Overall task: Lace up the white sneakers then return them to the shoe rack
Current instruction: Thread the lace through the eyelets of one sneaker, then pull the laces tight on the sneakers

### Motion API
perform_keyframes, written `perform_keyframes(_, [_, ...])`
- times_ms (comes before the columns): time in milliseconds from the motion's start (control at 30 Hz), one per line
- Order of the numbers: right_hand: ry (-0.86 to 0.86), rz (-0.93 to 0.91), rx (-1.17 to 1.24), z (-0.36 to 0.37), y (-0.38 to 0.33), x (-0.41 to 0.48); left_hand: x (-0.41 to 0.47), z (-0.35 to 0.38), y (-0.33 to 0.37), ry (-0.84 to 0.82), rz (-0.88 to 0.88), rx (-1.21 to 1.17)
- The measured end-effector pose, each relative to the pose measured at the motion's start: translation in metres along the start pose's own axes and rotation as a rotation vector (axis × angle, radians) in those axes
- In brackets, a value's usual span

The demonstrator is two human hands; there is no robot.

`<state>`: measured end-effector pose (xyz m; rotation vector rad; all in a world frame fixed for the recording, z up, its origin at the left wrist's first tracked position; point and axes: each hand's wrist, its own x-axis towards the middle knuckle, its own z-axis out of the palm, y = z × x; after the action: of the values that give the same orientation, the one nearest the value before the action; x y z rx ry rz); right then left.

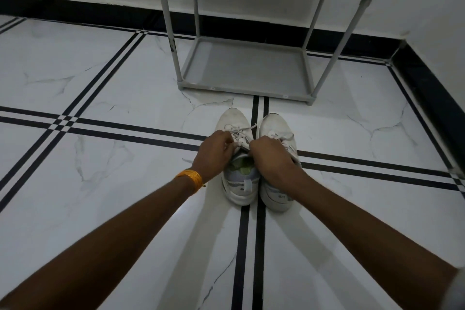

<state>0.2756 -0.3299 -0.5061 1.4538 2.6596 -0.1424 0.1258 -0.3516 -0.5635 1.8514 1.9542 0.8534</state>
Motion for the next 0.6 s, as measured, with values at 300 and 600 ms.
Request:
perform_keyframes(300, [0.042,0.043,0.15,0.015,0.006,0.0,-0.008,0.006,0.003,0.053,-0.044,0.245])
perform_keyframes(600, [0.057,-0.024,-0.082,0.019,0.0,-0.01,0.009,-0.019,0.01,0.043,-0.175,0.297])
